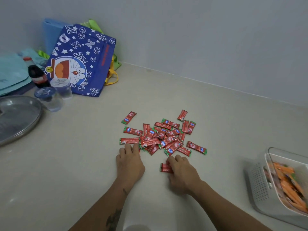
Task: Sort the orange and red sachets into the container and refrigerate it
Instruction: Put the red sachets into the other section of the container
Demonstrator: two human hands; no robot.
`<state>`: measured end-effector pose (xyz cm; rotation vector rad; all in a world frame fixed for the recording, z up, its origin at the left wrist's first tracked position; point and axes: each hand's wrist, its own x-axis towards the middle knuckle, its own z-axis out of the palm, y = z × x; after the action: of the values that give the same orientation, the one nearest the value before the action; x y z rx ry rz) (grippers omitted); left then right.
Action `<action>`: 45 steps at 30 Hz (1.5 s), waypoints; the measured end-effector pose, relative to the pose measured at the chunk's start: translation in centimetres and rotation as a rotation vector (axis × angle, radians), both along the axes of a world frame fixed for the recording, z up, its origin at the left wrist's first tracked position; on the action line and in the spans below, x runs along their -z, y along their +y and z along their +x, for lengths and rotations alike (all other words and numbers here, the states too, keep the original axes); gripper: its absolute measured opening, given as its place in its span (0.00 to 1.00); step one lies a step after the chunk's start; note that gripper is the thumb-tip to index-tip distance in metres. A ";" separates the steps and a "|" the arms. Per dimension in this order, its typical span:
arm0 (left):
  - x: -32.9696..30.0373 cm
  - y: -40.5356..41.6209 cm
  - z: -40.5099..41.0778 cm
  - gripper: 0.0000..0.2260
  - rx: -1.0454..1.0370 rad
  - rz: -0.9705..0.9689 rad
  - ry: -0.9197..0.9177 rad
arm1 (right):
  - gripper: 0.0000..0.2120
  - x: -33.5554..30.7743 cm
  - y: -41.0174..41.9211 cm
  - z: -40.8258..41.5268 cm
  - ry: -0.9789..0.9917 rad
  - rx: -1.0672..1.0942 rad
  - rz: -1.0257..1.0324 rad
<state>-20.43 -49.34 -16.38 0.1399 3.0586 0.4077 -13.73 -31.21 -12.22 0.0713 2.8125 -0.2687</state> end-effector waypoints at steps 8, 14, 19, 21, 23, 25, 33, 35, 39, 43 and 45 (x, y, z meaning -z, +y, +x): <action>1.1 -2.3 0.3 0.21 0.019 0.342 0.149 | 0.02 -0.9 1.6 -2.6 0.146 0.036 -0.143; -3.1 0.9 -2.2 0.15 0.074 0.555 0.088 | 0.12 -2.5 2.8 -7.0 0.227 -0.045 -0.012; -1.6 3.5 -3.7 0.27 0.267 0.180 0.017 | 0.40 -0.9 2.7 -8.1 -0.002 -0.175 0.209; -0.7 3.9 -3.9 0.28 0.242 0.093 -0.001 | 0.45 -0.2 2.4 -7.7 -0.086 -0.145 0.227; -0.3 4.2 -3.9 0.24 0.243 0.057 0.047 | 0.42 0.4 2.1 -7.2 -0.068 -0.101 0.247; 0.0 4.2 -3.7 0.20 0.281 0.026 0.100 | 0.37 0.7 2.1 -6.9 -0.023 -0.090 0.284; 1.6 2.1 -1.5 0.13 0.361 -0.006 0.253 | 0.23 1.0 1.5 -3.6 0.040 -0.037 0.162; 1.7 1.5 -0.7 0.13 0.368 -0.008 0.260 | 0.20 1.1 1.3 -2.3 0.064 -0.068 0.162; 2.0 0.0 1.2 0.12 0.417 0.017 0.268 | 0.19 0.8 1.0 0.0 0.101 -0.106 0.179; 1.8 -1.8 2.4 0.12 0.468 0.087 0.314 | 0.10 -0.3 0.9 2.0 0.109 0.044 -0.026; 1.2 -2.1 2.8 0.13 0.473 0.107 0.317 | 0.04 -1.0 1.3 2.7 0.103 0.164 -0.187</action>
<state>-17.62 -51.46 -17.57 0.9964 3.1435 0.5564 -11.01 -29.89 -11.27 0.2530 2.8707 -0.5878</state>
